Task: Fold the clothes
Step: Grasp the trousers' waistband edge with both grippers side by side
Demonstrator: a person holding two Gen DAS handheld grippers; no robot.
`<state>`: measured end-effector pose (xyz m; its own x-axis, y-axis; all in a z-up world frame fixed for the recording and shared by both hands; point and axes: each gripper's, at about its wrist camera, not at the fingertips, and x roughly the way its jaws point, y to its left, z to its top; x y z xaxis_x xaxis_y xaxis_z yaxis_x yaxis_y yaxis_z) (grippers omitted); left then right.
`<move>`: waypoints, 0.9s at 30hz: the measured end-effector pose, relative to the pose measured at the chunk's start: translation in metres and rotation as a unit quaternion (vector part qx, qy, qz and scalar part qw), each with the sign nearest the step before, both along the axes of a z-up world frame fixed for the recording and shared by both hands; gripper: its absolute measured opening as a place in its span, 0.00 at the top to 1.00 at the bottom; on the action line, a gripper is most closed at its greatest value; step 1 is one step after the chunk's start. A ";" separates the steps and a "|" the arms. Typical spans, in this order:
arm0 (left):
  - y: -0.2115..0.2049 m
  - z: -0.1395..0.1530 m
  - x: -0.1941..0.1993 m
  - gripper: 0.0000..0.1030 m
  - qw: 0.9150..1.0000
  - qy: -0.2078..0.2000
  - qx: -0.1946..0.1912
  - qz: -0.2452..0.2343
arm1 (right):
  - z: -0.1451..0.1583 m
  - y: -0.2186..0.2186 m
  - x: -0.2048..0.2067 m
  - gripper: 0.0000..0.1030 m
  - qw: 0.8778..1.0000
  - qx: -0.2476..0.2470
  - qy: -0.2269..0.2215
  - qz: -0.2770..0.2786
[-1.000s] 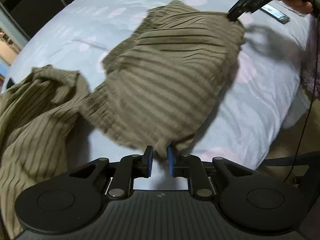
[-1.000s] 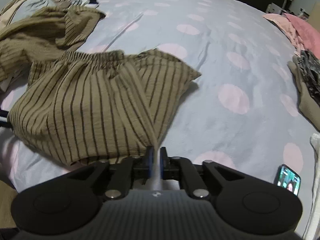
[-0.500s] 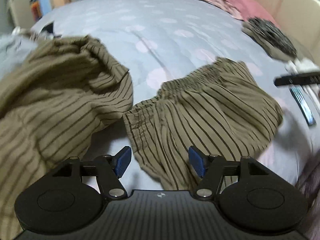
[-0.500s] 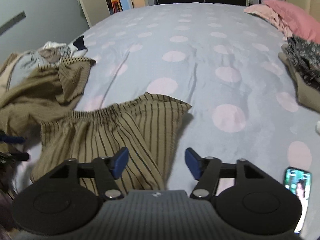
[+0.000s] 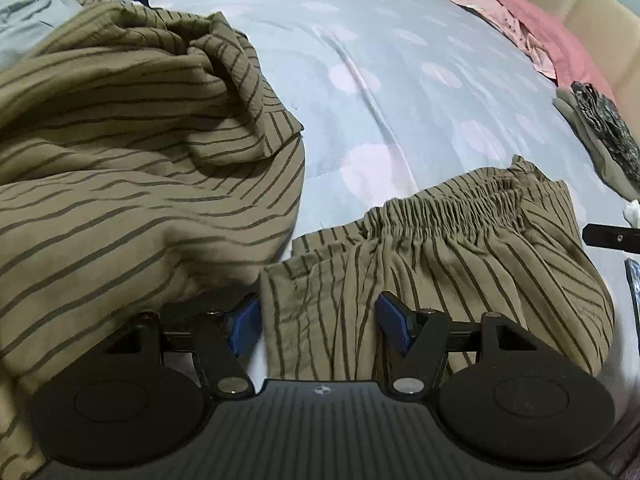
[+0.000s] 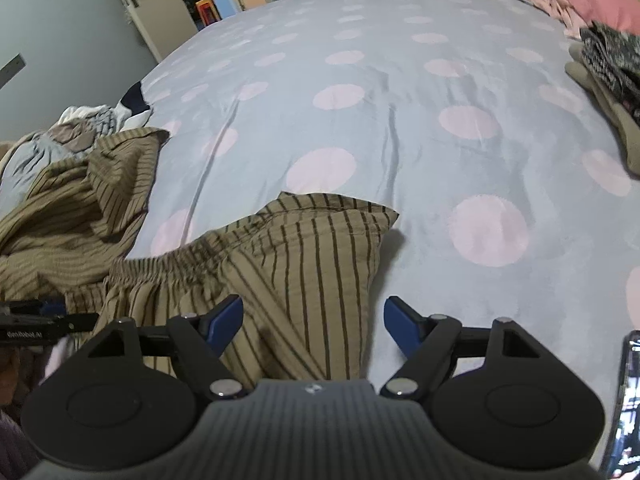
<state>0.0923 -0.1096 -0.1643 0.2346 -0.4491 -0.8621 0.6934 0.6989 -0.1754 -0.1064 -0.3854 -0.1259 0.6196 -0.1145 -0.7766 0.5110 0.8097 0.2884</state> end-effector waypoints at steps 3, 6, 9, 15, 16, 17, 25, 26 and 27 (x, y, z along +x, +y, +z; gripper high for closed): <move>-0.008 -0.005 0.001 0.40 1.000 0.006 -0.004 -0.003 | -0.009 -0.007 0.007 0.20 1.000 0.011 0.005 -0.012; -0.014 -0.008 0.002 0.41 1.000 0.010 -0.003 -0.005 | -0.016 -0.012 0.012 0.19 1.000 0.024 0.008 -0.016; -0.018 -0.010 0.002 0.44 1.000 0.007 -0.002 -0.007 | -0.021 -0.013 0.017 0.19 0.999 0.038 0.007 -0.007; -0.019 -0.010 0.003 0.59 1.000 0.008 -0.007 -0.010 | -0.027 0.000 0.029 0.19 0.999 0.037 0.011 0.033; -0.019 -0.009 0.002 0.60 1.000 0.008 -0.009 -0.012 | -0.027 0.004 0.032 0.19 0.998 0.033 0.014 0.043; -0.019 -0.009 0.002 0.65 1.000 0.008 -0.011 -0.014 | -0.027 0.008 0.034 0.22 0.998 0.025 0.017 0.053; -0.022 -0.006 -0.006 0.88 0.999 -0.007 -0.021 -0.034 | -0.025 0.026 0.044 0.86 0.996 -0.025 0.034 0.084; -0.022 -0.004 -0.008 0.90 0.999 -0.011 -0.022 -0.035 | -0.022 0.027 0.043 0.88 0.996 -0.023 0.030 0.085; -0.021 -0.002 -0.009 0.91 0.999 -0.016 -0.023 -0.037 | -0.019 0.028 0.042 0.88 0.996 -0.026 0.026 0.085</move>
<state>0.0833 -0.1308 -0.1659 0.2270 -0.5043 -0.8331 0.7483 0.6378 -0.1821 -0.0643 -0.3572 -0.1451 0.5918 -0.0530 -0.8043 0.3791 0.8989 0.2196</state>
